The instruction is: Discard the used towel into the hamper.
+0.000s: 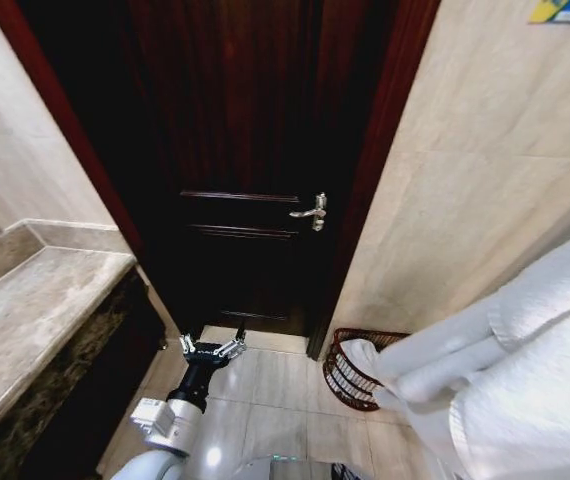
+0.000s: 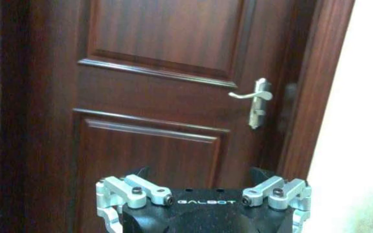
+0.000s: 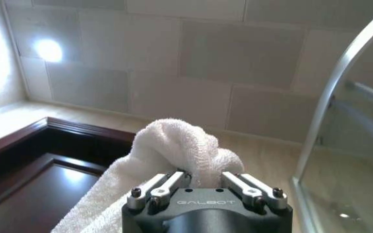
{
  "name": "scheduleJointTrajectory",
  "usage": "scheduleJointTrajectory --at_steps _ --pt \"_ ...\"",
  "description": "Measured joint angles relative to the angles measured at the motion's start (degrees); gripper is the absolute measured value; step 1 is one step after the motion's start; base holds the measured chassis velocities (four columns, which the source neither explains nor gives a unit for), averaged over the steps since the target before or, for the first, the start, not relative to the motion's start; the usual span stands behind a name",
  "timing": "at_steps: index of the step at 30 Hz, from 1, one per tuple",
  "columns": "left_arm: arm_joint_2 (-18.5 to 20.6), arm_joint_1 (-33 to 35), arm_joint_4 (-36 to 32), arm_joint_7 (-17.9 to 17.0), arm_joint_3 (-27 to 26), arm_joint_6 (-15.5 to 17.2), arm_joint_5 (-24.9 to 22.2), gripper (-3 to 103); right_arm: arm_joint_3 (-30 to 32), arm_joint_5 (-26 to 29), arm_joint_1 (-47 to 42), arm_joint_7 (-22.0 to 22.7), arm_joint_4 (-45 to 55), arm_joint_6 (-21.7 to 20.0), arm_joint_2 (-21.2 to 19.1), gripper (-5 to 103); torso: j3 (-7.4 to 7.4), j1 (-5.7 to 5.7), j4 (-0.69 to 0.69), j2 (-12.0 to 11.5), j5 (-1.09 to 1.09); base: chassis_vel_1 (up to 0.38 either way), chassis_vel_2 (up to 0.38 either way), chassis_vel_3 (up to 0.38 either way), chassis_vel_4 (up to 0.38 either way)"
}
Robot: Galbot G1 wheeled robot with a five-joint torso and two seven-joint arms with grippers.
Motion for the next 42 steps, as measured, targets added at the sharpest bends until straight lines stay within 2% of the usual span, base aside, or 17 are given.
scheduleJointTrajectory --at_steps 14,26,30,31,35,39,42 --pt "0.0 0.0 0.0 0.0 0.0 0.0 0.0 100 -3.6 -2.7 1.6 0.0 -0.8 0.0 -0.2 13 0.0 0.0 0.03 0.0 -0.01 -0.006 -0.011 -0.013 -0.013" --pt "0.0 0.0 0.0 0.0 0.0 0.0 0.0 100 -11.0 -6.3 4.8 -0.1 -3.3 0.3 -1.4 13 0.0 0.0 0.02 0.0 0.0 0.0 0.0 0.0 0.0" --pt "0.0 0.0 0.0 0.0 0.0 0.0 0.0 100 -17.6 -7.0 7.9 1.2 -4.7 0.0 -1.8 13 0.0 0.0 0.02 0.0 0.0 0.0 0.0 0.0 0.0" --pt "0.0 0.0 0.0 0.0 0.0 0.0 0.0 100 -17.6 -7.0 7.9 1.2 -4.7 0.0 -1.8 13 0.0 0.0 0.02 0.0 0.0 0.0 0.0 0.0 0.0" --pt "0.0 0.0 0.0 0.0 0.0 0.0 0.0 100 -26.1 -9.1 13.4 2.3 -7.6 0.0 -2.4 13 0.01 0.01 0.03 0.0 0.0 0.0 0.0 0.0 0.0" --pt "0.0 0.0 0.0 0.0 0.0 0.0 0.0 100 -30.2 -9.2 16.3 2.2 -9.6 0.5 -2.9 13 0.01 0.01 0.02 0.0 -0.01 0.0 0.0 0.0 0.0" --pt "0.0 0.0 0.0 0.0 0.0 0.0 0.0 100 -38.2 -9.8 21.7 2.1 -14.1 1.8 -3.3 13 0.01 0.01 0.03 0.0 0.01 0.0 0.0 0.0 0.0"
